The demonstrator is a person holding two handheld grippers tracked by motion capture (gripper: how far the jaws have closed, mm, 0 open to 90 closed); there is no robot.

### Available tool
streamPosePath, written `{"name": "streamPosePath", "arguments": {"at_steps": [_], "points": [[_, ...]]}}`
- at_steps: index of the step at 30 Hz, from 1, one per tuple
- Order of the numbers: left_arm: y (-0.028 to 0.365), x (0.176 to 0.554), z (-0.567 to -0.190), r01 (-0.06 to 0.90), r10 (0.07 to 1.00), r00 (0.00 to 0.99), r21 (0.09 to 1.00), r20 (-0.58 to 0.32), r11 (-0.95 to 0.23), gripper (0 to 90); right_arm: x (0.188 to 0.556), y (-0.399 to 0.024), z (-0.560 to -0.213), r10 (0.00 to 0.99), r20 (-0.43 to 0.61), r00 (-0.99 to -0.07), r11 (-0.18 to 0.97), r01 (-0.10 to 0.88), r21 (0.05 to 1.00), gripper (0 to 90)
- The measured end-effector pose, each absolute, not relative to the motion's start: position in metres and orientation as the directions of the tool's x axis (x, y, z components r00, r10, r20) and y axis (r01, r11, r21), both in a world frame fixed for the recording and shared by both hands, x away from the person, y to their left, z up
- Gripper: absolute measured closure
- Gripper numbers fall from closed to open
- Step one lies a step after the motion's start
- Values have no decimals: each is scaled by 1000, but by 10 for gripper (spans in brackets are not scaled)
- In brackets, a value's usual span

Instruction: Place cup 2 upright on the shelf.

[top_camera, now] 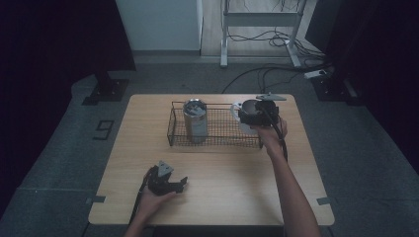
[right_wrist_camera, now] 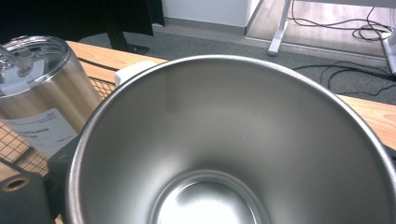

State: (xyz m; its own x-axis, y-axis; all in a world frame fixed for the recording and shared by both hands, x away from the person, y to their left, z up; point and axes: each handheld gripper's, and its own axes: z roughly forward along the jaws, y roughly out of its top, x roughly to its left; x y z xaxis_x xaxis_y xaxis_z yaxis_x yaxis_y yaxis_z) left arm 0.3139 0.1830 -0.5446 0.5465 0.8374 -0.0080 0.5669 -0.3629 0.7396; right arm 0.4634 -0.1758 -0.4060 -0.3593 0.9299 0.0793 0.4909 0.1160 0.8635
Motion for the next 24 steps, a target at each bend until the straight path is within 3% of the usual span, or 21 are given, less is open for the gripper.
{"name": "streamPosePath", "arguments": {"at_steps": [24], "points": [[183,314,-545,574,840,542,735,-10,-361,153,487,-169,-415,938,50,-343,141,511,848,65]]}}
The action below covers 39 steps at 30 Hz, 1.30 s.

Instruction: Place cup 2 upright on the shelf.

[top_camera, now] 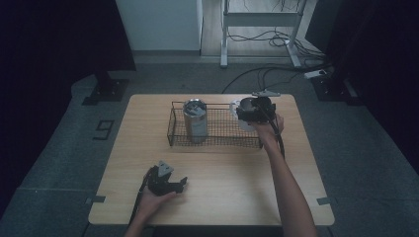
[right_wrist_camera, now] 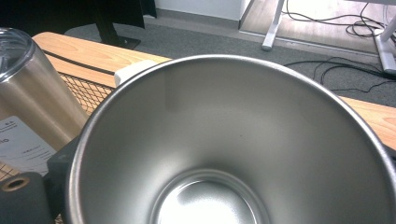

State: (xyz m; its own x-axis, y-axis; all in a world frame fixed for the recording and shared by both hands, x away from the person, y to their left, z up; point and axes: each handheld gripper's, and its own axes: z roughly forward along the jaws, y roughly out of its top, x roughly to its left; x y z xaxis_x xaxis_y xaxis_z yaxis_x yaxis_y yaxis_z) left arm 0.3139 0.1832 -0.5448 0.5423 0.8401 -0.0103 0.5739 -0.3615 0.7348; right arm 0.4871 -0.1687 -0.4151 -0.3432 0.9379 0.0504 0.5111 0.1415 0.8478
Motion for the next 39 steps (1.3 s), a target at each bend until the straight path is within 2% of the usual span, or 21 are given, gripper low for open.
{"name": "streamPosePath", "arguments": {"at_steps": [39], "points": [[182,314,-546,584,839,543,722,-8,-371,153,497,-167,-452,944,59,-324,143,566,812,64]]}}
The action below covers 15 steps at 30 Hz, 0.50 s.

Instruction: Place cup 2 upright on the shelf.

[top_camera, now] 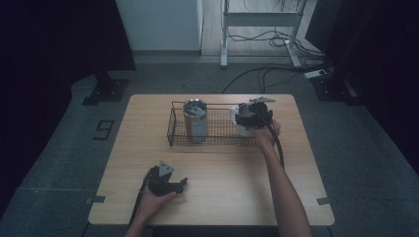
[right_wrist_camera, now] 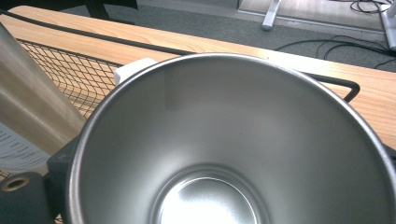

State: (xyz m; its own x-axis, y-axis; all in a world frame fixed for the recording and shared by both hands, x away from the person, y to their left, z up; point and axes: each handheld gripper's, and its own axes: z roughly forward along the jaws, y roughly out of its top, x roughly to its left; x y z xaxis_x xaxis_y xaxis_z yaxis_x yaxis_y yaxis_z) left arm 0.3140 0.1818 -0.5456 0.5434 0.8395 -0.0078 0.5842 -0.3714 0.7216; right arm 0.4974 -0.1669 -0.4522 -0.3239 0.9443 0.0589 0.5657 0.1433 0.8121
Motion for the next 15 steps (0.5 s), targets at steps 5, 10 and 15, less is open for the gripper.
{"name": "streamPosePath", "arguments": {"at_steps": [5,10,15], "points": [[182,314,-546,588,840,543,718,-10,-372,153,497,-166,-458,944,57,-324,148,572,807,64],[181,315,-546,592,839,544,712,-7,-378,153,497,-165,-461,944,52,-325,154,574,804,64],[180,315,-546,595,839,544,708,-7,-380,152,497,-162,-467,944,46,-327,163,583,796,64]]}}
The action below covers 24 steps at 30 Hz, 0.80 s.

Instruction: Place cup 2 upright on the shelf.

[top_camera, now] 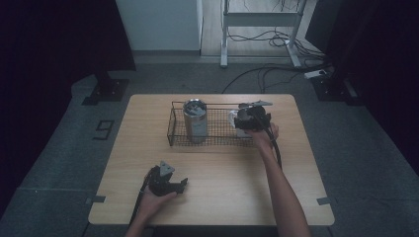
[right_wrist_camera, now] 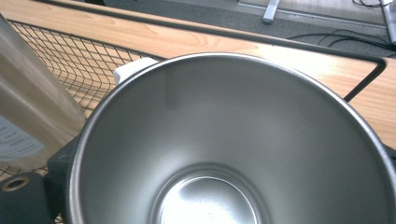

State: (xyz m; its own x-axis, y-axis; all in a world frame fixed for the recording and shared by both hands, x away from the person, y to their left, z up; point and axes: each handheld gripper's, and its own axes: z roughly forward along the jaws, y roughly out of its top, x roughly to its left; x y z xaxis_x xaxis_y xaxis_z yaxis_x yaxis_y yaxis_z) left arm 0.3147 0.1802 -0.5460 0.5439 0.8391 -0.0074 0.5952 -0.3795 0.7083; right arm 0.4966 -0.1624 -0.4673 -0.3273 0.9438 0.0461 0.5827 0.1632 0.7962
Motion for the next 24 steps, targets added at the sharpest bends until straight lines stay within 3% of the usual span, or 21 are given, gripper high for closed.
{"name": "streamPosePath", "arguments": {"at_steps": [24], "points": [[179,314,-546,595,837,547,706,-4,-385,153,498,-150,-482,947,0,-321,210,620,756,64]]}}
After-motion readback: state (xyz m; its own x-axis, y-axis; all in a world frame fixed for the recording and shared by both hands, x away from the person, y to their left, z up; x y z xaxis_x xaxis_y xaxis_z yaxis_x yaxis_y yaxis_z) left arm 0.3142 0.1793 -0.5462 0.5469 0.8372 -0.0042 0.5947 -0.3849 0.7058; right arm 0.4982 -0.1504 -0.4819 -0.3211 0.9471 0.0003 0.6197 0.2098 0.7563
